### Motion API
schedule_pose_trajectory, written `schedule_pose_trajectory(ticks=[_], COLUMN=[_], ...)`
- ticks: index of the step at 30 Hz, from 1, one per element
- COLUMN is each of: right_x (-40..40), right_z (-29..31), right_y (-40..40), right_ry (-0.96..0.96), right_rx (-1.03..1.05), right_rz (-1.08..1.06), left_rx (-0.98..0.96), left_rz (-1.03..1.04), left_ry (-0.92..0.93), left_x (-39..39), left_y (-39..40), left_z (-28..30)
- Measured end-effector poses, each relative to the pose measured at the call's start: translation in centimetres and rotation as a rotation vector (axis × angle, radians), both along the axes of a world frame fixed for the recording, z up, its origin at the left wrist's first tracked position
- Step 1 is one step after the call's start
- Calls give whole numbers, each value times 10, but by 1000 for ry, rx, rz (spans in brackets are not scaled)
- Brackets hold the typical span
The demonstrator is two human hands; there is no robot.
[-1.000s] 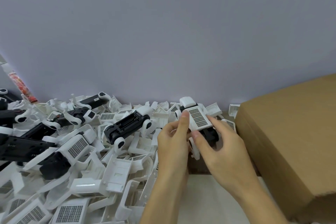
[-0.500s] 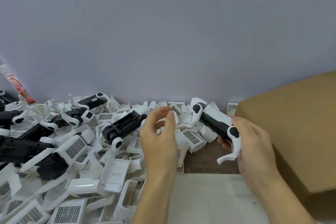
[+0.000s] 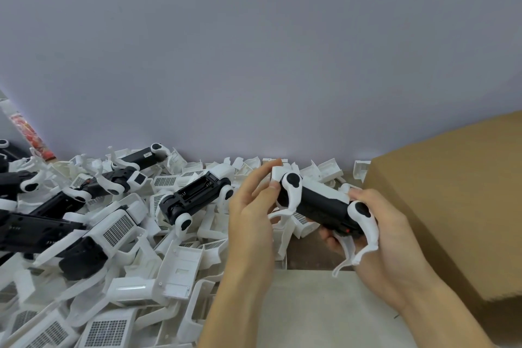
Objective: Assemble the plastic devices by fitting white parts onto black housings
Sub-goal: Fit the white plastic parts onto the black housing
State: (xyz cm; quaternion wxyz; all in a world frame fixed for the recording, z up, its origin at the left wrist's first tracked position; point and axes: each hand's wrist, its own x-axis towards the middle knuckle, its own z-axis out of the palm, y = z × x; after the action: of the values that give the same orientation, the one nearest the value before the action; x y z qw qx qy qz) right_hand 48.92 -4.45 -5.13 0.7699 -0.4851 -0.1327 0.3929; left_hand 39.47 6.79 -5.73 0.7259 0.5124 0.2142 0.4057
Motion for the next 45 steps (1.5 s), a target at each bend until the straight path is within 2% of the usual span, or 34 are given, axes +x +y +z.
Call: schedule_pose_trajectory(ticks=[5, 8, 11, 16, 27, 30, 33, 34, 36, 41, 45], right_x=[8, 10, 15, 16, 13, 11, 9, 9, 10, 1, -8], right_z=[-8, -8, -5, -4, -6, -5, -5, -6, -10, -15, -19], right_y=[-2, -8, -12, -14, -14, -13, -8, -7, -4, 5, 13], right_ry=[-13, -108, -68, 38, 14, -34, -7, 0, -7, -248, -766], right_rx=[48, 1, 6, -12, -86, 10, 139, 176, 222, 113, -108], right_rz=[9, 22, 64, 180, 479, 440, 291, 236, 140, -93, -268], left_rx=[-69, -100, -102, -52, -59, -117, -335, -356, -278, -150, -134], left_rz=[16, -60, -111, -91, -29, 7, 24, 11, -31, -115, -183], left_ry=[97, 108, 92, 104, -5, -46, -154, -167, -94, 29, 22], left_x=[-1, -4, -6, -5, -6, -4, 2, 4, 6, 9, 8], left_y=[4, 5, 7, 7, 9, 6, 3, 2, 0, -4, -5], left_z=[0, -1, -1, -2, -2, 0, 5, 5, 2, -2, 2])
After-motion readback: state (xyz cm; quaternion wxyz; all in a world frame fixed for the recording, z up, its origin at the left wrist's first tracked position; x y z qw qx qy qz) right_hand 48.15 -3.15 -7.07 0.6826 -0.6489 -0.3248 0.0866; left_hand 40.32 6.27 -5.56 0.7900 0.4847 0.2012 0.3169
